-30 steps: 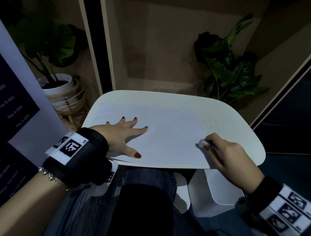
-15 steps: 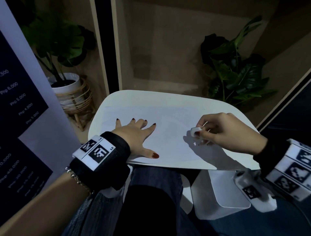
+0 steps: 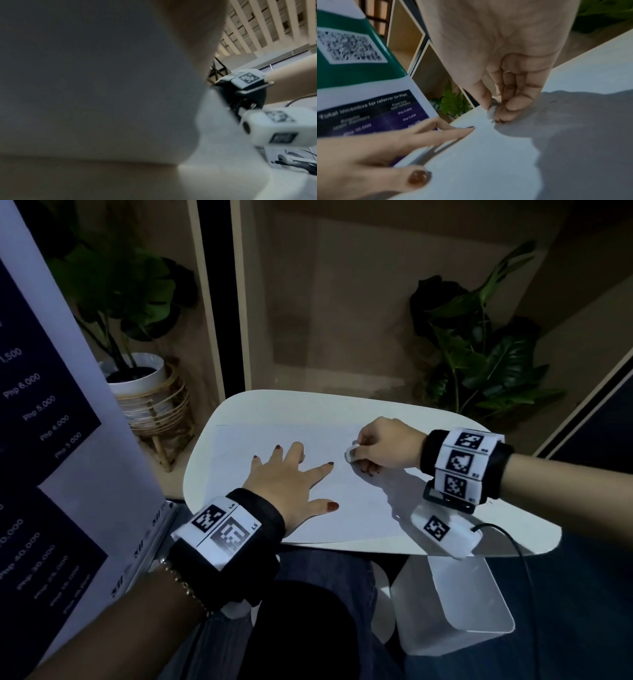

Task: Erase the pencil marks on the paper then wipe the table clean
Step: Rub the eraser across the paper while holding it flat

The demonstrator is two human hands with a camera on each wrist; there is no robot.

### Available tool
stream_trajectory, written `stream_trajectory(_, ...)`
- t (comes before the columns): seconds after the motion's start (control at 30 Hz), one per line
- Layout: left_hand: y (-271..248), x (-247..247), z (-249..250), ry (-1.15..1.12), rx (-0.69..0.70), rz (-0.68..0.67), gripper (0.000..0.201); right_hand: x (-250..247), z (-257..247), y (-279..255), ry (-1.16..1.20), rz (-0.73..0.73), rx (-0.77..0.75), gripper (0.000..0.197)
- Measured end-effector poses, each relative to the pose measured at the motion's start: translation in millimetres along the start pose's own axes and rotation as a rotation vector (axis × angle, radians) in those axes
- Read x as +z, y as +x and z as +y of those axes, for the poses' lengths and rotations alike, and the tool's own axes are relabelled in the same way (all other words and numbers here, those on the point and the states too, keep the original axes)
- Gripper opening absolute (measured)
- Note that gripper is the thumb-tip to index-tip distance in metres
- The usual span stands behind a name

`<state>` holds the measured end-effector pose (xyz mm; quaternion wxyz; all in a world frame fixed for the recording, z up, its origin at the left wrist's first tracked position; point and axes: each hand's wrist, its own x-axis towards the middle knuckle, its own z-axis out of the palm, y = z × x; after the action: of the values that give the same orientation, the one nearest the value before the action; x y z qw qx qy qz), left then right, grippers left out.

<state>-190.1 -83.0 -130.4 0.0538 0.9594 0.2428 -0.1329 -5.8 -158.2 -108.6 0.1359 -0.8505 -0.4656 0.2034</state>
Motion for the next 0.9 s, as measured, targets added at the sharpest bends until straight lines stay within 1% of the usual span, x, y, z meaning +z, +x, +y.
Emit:
stream_trajectory(0.07,0.2,1.7,1.7,0.007,-0.006,-0.011,0.067,2.2,-4.1,-3.3,-0.147,0.032,-0.065,0.025)
stream_trajectory(0.13,0.2,1.8,2.0,0.016,-0.01,-0.024,0.068,-0.4,-4.4,-4.6,-0.183,0.002,-0.093,0.024)
stream_trajectory(0.2,0.0,1.3,2.5,0.021,-0.013,-0.026,0.068,-4.2,-2.9,-3.3,-0.19,-0.021,-0.094,0.027)
stream_trajectory(0.3,-0.9,0.6,3.9,0.028,-0.025,-0.031,0.068,-3.3,-2.2,-3.7,-0.216,0.017,-0.124,0.023)
stream_trajectory(0.4,-1.3,0.4,4.5,0.036,-0.032,-0.034,0.068,-1.4,-3.4,-6.0,-0.2,0.0,-0.154,0.024)
stream_trajectory(0.53,-1.8,0.1,5.4,0.036,-0.038,-0.035,0.068,-2.7,-2.5,-4.2,-0.201,0.02,-0.154,0.031)
stream_trajectory(0.63,-2.3,-0.3,5.3,0.038,-0.036,-0.04,0.068,-2.8,-3.9,-5.8,-0.165,-0.024,-0.151,0.031)
stream_trajectory(0.77,-2.2,0.1,5.5,0.043,-0.038,-0.04,0.068,-4.4,-0.9,-3.2,-0.168,0.018,-0.141,0.029)
stream_trajectory(0.9,-2.6,-0.7,5.5,0.043,-0.034,-0.047,0.069,-4.2,-1.1,-6.3,-0.092,-0.115,-0.166,0.027)
